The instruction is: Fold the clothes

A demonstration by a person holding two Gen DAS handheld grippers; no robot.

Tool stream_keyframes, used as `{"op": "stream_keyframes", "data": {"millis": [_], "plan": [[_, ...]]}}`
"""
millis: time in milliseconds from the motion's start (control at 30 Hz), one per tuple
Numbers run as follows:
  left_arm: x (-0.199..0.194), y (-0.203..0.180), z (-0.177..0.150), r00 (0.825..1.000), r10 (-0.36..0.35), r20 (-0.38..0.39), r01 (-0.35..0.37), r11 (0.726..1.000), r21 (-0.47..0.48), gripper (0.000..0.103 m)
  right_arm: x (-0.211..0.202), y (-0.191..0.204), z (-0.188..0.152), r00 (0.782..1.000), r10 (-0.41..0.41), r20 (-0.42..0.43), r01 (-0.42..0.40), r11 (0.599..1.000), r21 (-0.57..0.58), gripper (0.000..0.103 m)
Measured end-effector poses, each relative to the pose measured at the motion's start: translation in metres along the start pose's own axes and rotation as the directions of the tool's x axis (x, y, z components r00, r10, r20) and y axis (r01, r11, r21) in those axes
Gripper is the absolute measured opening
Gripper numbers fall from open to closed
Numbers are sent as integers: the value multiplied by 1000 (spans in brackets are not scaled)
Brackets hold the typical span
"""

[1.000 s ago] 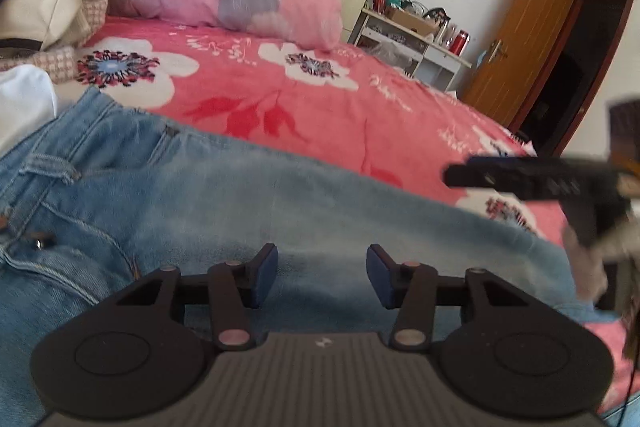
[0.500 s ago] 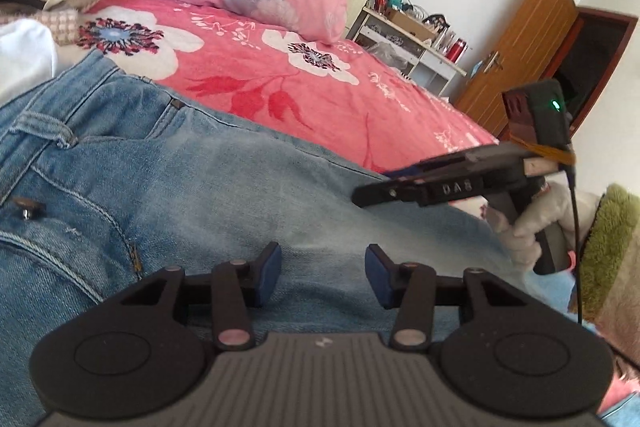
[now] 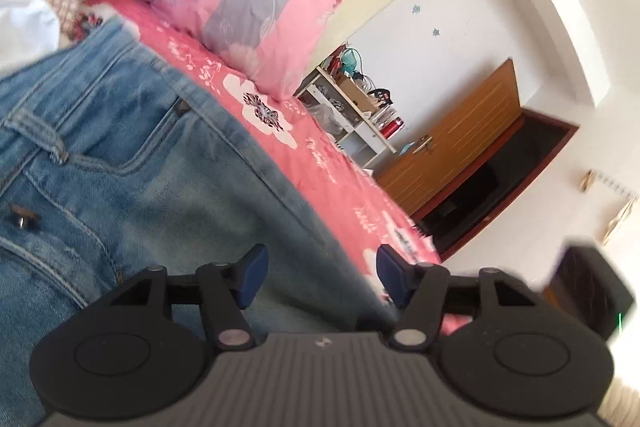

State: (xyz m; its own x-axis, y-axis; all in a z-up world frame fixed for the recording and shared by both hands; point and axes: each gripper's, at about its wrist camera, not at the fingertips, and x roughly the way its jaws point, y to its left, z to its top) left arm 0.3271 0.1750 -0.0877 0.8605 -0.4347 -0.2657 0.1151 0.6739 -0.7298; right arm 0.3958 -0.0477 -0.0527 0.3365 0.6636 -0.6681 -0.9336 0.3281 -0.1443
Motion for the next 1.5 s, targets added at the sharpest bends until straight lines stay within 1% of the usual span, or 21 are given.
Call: {"op": "stream_keyframes", "data": {"millis": [200, 300, 333, 367, 433, 533, 667, 733, 767, 833, 933, 1000, 1033, 1100, 1167, 1233, 1267, 1367, 1400, 1433, 1500], "plan": [[5, 8, -1, 996, 71, -56, -74, 995, -61, 60, -9, 82, -14, 991, -134, 7, 133, 980, -148, 8], [4, 13, -2, 993, 107, -54, -112, 989, -92, 54, -12, 117, -21, 981, -191, 14, 190, 963, -192, 8], [4, 14, -2, 991, 120, -55, -124, 988, -95, 43, -13, 128, -22, 978, -208, 8, 205, 956, -209, 8], [4, 16, -2, 989, 135, -55, -139, 986, -96, 23, -12, 138, -24, 974, -228, 2, 223, 948, -225, 8], [3, 20, -3, 986, 157, -52, -161, 982, -102, 11, -11, 157, -27, 965, -260, -13, 248, 935, -253, 8], [2, 26, -4, 985, 166, -48, -171, 978, -123, 8, -25, 166, -29, 956, -292, 2, 287, 939, -188, 9], [-2, 23, -3, 987, 156, -33, -159, 981, -108, 7, -83, 137, -38, 935, -351, 60, 341, 931, 132, 20], [-3, 24, -2, 988, 153, -29, -155, 982, -106, 7, -119, 100, -56, 908, -416, 56, 371, 857, 357, 34], [-2, 25, -1, 988, 152, -29, -154, 982, -111, 7, -135, 77, -70, 888, -459, 32, 392, 792, 469, 42], [-1, 26, -1, 988, 149, -30, -151, 982, -117, 7, -166, 24, -103, 846, -530, -54, 422, 605, 675, 45], [0, 28, 0, 988, 153, -30, -155, 981, -113, 7, -198, -58, -158, 796, -554, -243, 438, 250, 864, 45], [2, 29, 0, 988, 155, -31, -157, 981, -110, 7, -205, -102, -186, 769, -538, -344, 473, 117, 873, 45], [3, 29, 0, 987, 155, -31, -157, 981, -110, 7, -205, -118, -199, 775, -520, -360, 457, 68, 887, 45], [6, 30, 1, 988, 151, -33, -154, 981, -116, 7, -204, -140, -223, 815, -479, -327, 351, -43, 935, 45], [8, 31, 2, 988, 148, -33, -151, 981, -122, 7, -196, -153, -237, 842, -456, -290, 287, -76, 955, 45], [8, 32, 1, 988, 149, -33, -152, 981, -123, 7, -186, -159, -244, 823, -438, -361, 345, -119, 931, 45], [8, 32, 1, 988, 150, -33, -153, 981, -123, 7, -183, -161, -248, 798, -437, -415, 394, -144, 908, 44], [9, 32, -1, 988, 150, -35, -154, 980, -124, 7, -196, -164, -265, 639, -483, -599, 576, -216, 788, 43], [9, 33, -1, 988, 150, -35, -154, 980, -124, 8, -203, -164, -268, 599, -489, -634, 609, -235, 757, 44], [9, 33, -2, 988, 150, -36, -154, 980, -125, 8, -208, -164, -272, 577, -491, -653, 623, -252, 740, 44], [5, 37, 0, 988, 152, -39, -156, 979, -129, 8, -214, -166, -276, 645, -479, -595, 535, -272, 800, 44]]}}
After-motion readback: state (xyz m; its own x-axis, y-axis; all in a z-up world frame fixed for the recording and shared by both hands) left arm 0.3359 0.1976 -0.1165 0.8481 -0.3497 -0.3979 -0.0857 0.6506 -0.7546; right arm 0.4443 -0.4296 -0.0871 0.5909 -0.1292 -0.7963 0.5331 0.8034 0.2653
